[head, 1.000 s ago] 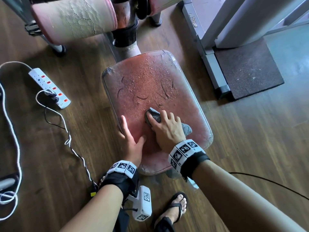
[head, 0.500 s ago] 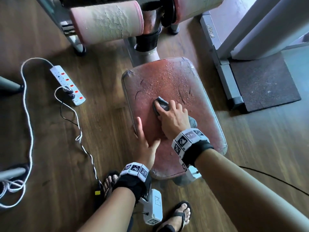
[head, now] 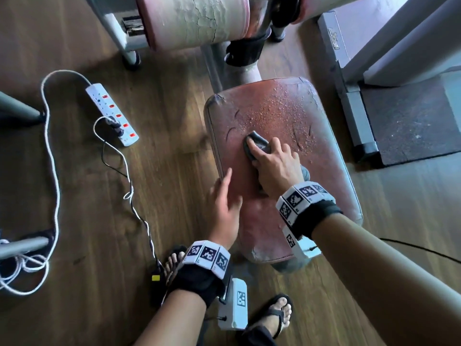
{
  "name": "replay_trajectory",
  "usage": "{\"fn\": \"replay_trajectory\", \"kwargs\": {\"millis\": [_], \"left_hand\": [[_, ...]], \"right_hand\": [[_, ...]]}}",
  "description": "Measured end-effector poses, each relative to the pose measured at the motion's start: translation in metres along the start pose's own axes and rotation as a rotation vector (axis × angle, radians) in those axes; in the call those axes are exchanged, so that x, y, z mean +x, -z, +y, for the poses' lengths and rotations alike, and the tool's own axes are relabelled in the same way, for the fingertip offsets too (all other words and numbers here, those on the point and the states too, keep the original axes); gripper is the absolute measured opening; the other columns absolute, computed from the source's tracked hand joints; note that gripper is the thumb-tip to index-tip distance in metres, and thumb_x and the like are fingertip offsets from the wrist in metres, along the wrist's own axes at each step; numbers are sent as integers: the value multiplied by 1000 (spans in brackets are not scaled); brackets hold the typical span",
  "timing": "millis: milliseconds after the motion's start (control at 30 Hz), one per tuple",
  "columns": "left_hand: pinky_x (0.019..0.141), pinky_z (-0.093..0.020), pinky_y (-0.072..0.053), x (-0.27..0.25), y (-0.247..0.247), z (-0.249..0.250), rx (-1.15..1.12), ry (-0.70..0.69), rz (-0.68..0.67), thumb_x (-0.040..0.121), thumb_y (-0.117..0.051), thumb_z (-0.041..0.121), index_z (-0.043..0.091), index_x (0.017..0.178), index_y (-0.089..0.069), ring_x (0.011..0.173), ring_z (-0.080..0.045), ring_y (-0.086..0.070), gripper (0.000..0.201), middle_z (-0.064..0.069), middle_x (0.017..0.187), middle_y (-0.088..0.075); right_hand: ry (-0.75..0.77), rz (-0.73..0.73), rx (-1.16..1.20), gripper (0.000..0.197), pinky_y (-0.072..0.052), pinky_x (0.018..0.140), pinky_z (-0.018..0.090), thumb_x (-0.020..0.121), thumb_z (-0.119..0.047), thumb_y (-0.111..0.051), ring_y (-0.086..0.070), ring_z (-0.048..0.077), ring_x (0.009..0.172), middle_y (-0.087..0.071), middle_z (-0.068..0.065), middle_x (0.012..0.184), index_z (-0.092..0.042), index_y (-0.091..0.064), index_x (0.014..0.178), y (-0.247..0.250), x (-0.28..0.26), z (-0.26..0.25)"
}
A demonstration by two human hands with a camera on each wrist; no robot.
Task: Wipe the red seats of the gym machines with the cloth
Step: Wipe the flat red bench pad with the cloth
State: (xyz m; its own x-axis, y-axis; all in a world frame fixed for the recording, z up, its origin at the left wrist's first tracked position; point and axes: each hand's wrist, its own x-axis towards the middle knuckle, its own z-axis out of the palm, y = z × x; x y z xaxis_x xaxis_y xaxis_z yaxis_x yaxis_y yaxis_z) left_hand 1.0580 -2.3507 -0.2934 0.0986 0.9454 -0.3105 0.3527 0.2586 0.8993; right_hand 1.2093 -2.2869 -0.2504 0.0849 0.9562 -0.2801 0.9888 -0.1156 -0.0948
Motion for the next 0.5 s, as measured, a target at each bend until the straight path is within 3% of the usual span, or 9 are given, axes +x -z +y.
{"fn": "replay_trajectory", "kwargs": {"millis": [33, 100, 167, 300, 367, 500], "left_hand": [[116, -36, -29, 2, 6, -1, 20, -8, 2, 90, -53, 20, 35, 146, -38, 134, -12, -40, 60, 0, 140, -46], [109, -14, -29, 5, 16, 5, -12, 27, -24, 93, -53, 7, 27, 145, -41, 125, -1, -44, 57, 0, 134, -47], [92, 1, -30, 10, 21, 7, -29, 54, -34, 93, -54, 2, 23, 144, -42, 107, 8, -49, 57, 3, 127, -49], [75, -3, -39, 18, 27, 7, -59, 146, 5, 93, -56, 3, 21, 143, -40, 82, -5, -50, 55, 10, 101, -50], [78, -5, -40, 18, 29, 9, -46, 163, -4, 94, -54, 4, 17, 142, -43, 89, -10, -51, 50, 6, 107, -52], [88, -17, -41, 24, 36, 10, -51, 172, -9, 94, -53, 3, 13, 136, -51, 96, -15, -53, 43, 3, 107, -55]], "right_hand": [[20, 6, -13, 51, -42, 83, 45, 96, -36, -47, -49, 33, 99, -46, 10, 119, -40, -34, 144, -3, -10, 3], [58, 15, -34, 51, -45, 77, 44, 94, -37, -50, -50, 32, 94, -48, 9, 116, -40, -37, 143, -10, -40, 10], [82, 19, -38, 49, -45, 72, 42, 94, -36, -51, -50, 30, 90, -49, 8, 114, -39, -40, 142, -16, -81, 18], [120, -9, -27, 52, -46, 68, 41, 92, -34, -51, -49, 29, 85, -49, 6, 109, -36, -41, 143, -28, -158, 27], [93, -31, -32, 57, -46, 68, 40, 91, -33, -57, -47, 28, 84, -49, 5, 107, -35, -39, 144, -31, -165, 23], [26, -14, -37, 52, -44, 71, 41, 95, -32, -50, -48, 28, 87, -48, 6, 110, -37, -36, 145, -26, -121, 0]]}}
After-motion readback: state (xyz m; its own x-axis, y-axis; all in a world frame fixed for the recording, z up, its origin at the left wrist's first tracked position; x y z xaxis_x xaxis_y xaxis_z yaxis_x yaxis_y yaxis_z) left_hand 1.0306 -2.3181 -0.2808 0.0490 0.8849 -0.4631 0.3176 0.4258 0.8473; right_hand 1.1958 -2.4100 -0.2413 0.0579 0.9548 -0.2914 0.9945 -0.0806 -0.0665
